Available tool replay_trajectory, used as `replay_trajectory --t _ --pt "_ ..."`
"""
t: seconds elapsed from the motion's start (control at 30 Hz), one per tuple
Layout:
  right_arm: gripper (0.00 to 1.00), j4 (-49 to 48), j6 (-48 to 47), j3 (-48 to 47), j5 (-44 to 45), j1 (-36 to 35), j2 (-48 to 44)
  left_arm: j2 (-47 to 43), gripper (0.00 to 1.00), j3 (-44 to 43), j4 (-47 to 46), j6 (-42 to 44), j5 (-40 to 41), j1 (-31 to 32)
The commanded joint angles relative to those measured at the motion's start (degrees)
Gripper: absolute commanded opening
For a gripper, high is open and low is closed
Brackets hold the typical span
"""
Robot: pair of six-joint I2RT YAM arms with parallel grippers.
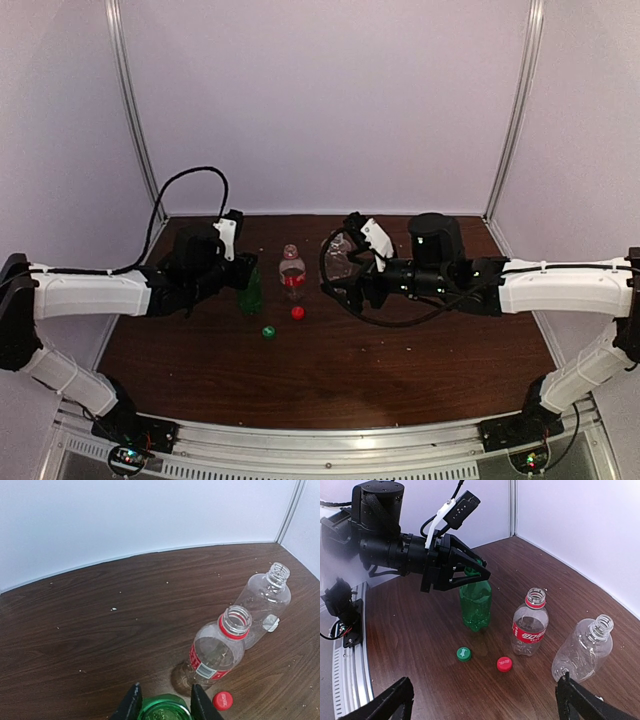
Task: Unscrew the bottle caps
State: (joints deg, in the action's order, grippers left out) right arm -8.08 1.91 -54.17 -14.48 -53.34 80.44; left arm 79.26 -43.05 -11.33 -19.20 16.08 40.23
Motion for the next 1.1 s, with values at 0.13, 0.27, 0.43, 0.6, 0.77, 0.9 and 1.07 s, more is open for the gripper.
replay_trajectory --t 0.13,0.27,0.43,0.6,0.77,0.9,1.07 --pt "1.00 0.1 0.8 0.4 2.8 0.2 -0.2 3.0 0.00 2.7 -10.1 -0.7 1.1 -0.3" --pt "1.00 0.2 0.8 0.4 3.0 0.2 0.0 3.8 0.07 3.4 -10.7 -1.5 0.4 -0.3" --pt "1.00 0.3 0.9 0.5 3.5 0.2 0.0 3.8 0.21 4.3 -11.1 -1.6 0.2 -0.3" --pt "1.00 0.4 1.0 0.4 3.6 0.2 0.1 3.3 0.37 4.6 -10.3 -2.0 -0.1 -0.3" --pt "1.00 0.5 1.0 0.4 3.8 0.2 0.0 2.4 0.53 4.1 -8.6 -2.1 -0.6 -0.3" --pt "1.00 0.7 1.1 0.3 4.6 0.2 0.0 1.1 0.62 3.9 -7.5 -2.1 -0.6 -0.3" --pt "1.00 1.8 2.0 0.0 7.4 0.4 -0.2 -1.8 0.72 3.8 -5.7 -2.6 -0.4 -0.3"
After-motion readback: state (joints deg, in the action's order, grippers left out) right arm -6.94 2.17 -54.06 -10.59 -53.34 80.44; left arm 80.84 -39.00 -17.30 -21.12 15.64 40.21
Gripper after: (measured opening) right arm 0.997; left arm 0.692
